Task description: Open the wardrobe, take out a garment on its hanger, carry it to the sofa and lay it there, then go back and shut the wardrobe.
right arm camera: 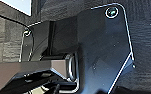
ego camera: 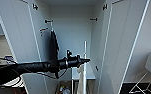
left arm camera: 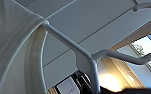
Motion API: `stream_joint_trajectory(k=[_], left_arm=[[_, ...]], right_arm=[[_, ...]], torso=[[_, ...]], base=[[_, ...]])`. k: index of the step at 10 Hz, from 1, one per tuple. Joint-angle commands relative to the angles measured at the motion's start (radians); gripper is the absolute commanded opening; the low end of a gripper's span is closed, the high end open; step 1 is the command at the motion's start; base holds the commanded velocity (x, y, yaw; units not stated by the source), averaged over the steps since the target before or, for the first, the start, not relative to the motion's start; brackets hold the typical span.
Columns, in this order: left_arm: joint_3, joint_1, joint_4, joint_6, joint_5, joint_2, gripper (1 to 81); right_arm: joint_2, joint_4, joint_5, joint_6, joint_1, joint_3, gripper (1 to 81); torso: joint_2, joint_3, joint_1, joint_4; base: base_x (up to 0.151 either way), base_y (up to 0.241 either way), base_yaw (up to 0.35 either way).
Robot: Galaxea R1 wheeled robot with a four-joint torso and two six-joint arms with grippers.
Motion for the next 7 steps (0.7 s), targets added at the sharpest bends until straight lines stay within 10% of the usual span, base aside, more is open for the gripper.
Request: stream_joint_trajectory(k=[1, 7], left_arm=[[0.059, -0.142, 0.049, 0.007, -0.049, -0.016, 1.0], [0.077, -0.125, 0.04, -0.001, 0.069, -0.007, 1.0]], right_arm=[[-0.011, -0.008, -0.033, 0.006, 0.041, 0.002, 81.1], [0.0, -0.008, -0.033, 0.008, 0.046, 0.003, 81.1]], torso=[[0.0, 0.0, 0.001, 0.0], [0.0, 0.0, 0.001, 0.0]], base=[[0.0, 0.0, 0.0], [0.0, 0.0, 0.0]])
